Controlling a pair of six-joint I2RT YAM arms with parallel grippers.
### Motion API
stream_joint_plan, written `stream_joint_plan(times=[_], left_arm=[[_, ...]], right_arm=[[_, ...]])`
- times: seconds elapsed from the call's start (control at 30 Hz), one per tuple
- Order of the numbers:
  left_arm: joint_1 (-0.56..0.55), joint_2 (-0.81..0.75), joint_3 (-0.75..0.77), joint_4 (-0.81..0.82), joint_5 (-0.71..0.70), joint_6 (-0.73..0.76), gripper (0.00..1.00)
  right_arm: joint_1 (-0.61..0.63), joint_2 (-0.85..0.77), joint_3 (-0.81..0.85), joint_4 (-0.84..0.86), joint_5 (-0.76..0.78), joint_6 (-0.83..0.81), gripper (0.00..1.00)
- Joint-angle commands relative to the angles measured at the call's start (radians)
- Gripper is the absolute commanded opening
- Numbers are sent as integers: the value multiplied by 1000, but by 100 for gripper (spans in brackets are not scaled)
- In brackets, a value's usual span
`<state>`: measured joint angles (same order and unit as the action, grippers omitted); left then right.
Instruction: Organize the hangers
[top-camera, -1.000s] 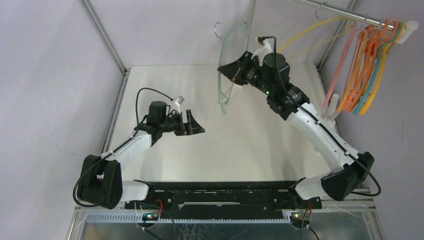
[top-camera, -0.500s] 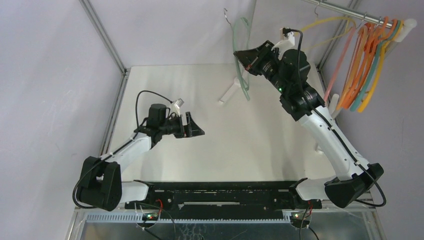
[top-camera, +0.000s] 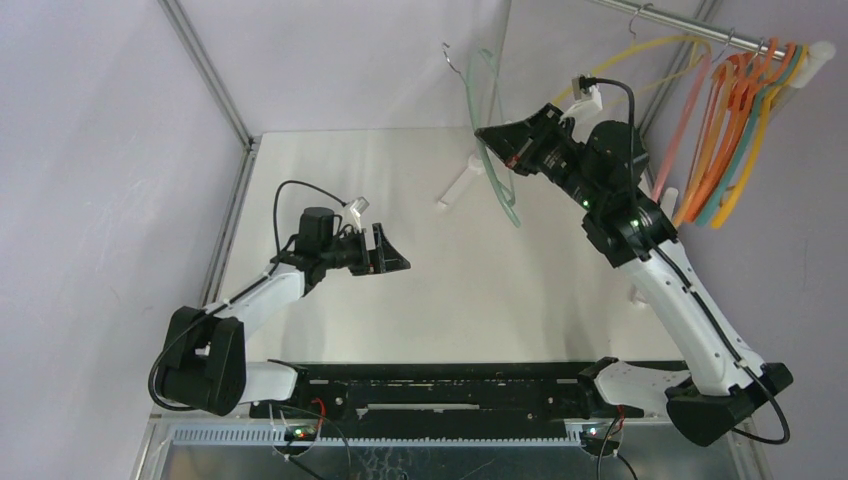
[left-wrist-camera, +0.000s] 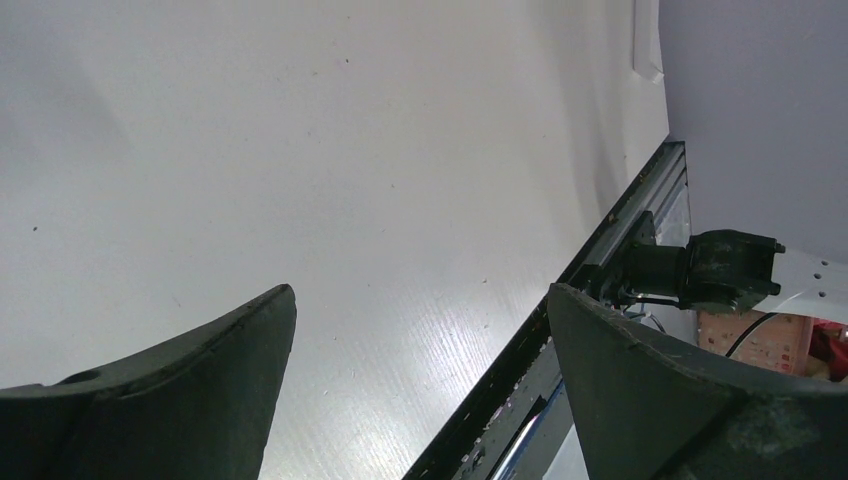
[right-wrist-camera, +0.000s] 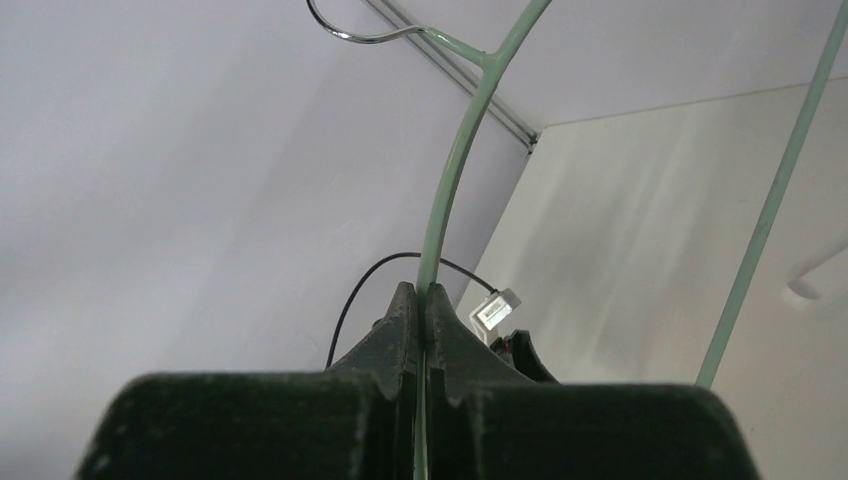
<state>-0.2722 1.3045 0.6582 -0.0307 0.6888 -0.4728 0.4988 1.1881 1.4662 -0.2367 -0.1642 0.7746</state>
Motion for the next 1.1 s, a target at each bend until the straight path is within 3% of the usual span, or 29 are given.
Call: stream_joint_plan(times=[0.0,0.2,0.4,0.67,1.07], left_arm=[[7,-10,19,34,28,-12,99],[6,-20,3,34,29,-9,99],[5,-30,-18,40,30,-7,99],[6,-24,-13,39,49,-4,99],[6,-57,-48,-1,37,26,100]], right_arm=[[-6,-84,-10,34,-4,15,0],[-6,-138,-20,8,9,46,0],[-14,-186,-39,-4,114,36,0],[-58,-138,-68,215,253,51,0],[-83,67,-15,453,366,177,0]])
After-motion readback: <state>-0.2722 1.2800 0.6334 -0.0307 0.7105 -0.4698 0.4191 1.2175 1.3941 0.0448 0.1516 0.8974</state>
